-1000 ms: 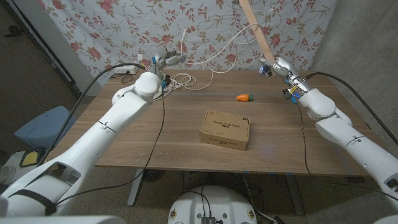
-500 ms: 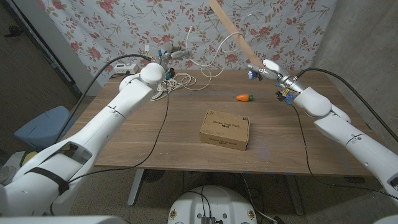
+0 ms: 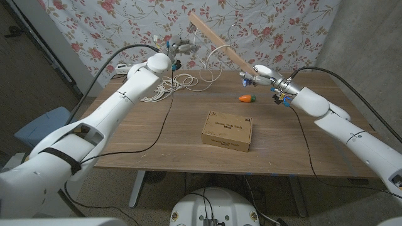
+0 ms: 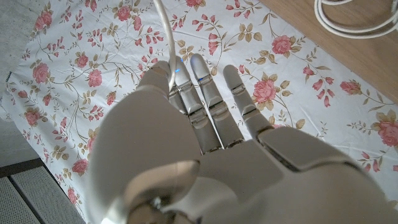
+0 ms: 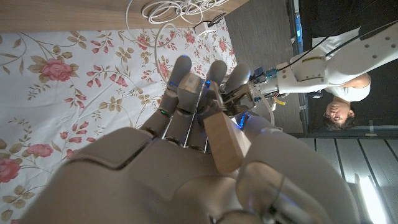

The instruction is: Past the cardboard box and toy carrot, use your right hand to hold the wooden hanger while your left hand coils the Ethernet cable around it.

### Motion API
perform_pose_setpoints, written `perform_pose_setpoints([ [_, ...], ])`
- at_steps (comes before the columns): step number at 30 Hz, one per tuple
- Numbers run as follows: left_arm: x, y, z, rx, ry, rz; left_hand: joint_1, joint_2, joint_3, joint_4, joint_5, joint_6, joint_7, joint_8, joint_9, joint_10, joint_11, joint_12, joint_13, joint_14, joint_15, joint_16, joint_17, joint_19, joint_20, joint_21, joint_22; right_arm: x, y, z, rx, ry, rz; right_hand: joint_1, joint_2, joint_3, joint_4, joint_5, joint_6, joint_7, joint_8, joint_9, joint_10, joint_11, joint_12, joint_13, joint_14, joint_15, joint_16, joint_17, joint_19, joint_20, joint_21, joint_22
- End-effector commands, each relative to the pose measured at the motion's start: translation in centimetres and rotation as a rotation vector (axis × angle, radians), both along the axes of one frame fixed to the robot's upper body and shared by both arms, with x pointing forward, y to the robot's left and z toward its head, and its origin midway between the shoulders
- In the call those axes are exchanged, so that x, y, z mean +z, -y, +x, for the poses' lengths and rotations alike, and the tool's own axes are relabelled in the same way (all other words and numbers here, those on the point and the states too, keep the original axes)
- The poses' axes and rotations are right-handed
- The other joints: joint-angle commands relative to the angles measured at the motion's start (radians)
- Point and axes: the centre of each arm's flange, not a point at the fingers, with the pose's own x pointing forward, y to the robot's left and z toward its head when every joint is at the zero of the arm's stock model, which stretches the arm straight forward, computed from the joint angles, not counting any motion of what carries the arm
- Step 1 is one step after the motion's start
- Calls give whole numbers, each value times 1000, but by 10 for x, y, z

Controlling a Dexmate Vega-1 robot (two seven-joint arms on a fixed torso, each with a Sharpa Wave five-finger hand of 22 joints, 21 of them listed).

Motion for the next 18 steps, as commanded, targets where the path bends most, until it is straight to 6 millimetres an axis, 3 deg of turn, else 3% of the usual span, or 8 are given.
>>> perform_pose_setpoints([
  [1, 37, 17, 6, -30, 43, 60, 10, 18, -3, 0, -1, 37, 25, -2, 2, 57, -41, 0, 5, 11, -93, -2, 5, -5, 0, 8, 2, -4, -16, 11, -16, -5, -111, -24, 24, 3, 4, 1, 0, 1, 5, -4, 0, 1, 480, 6, -38, -51, 5, 0, 0, -12, -2, 4],
  [18, 97, 38, -20, -59, 153, 134, 13, 15, -8, 1, -2, 40, 22, -6, 0, 61, -46, -6, 10, 16, -93, -9, 8, -7, -2, 20, -3, -26, -16, 50, -161, -55, -236, -26, 24, 5, 4, 1, -3, -3, 11, -6, -3, 3, 470, -4, -38, -51, 5, 1, -2, -10, -6, 4],
])
